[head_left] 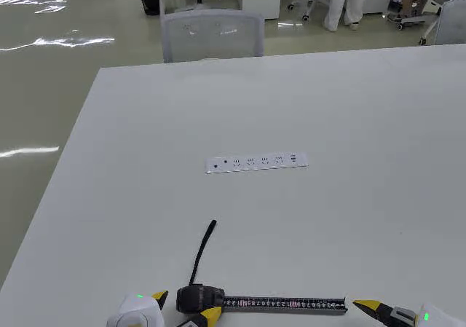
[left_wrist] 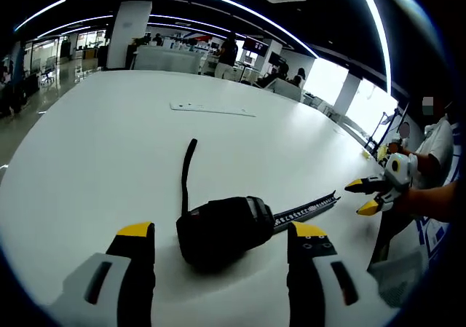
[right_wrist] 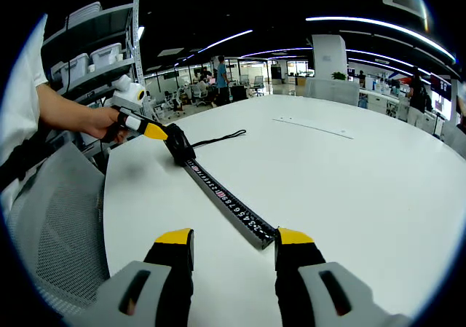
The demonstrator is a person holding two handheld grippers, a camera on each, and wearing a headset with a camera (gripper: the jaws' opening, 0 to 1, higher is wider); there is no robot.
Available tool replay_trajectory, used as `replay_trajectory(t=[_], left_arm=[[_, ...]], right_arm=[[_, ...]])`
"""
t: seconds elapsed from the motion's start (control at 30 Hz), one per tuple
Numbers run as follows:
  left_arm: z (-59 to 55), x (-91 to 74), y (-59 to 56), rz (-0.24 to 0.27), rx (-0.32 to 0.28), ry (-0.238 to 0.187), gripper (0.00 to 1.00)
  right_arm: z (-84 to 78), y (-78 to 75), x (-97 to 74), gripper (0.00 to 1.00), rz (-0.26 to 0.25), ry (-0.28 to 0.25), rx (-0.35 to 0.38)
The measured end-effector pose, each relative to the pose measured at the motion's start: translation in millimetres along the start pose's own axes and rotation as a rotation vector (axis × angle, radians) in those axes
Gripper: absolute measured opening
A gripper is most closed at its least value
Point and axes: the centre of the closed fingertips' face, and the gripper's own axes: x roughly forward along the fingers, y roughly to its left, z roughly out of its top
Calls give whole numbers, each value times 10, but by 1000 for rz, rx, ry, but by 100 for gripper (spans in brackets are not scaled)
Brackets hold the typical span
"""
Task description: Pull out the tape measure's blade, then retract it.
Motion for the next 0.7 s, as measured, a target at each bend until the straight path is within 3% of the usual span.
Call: replay_trajectory(t=[0.7], left_arm=[[0, 154, -106, 26, -65, 28, 71]], right_arm=[[-12, -178, 40, 45, 3, 8, 4]])
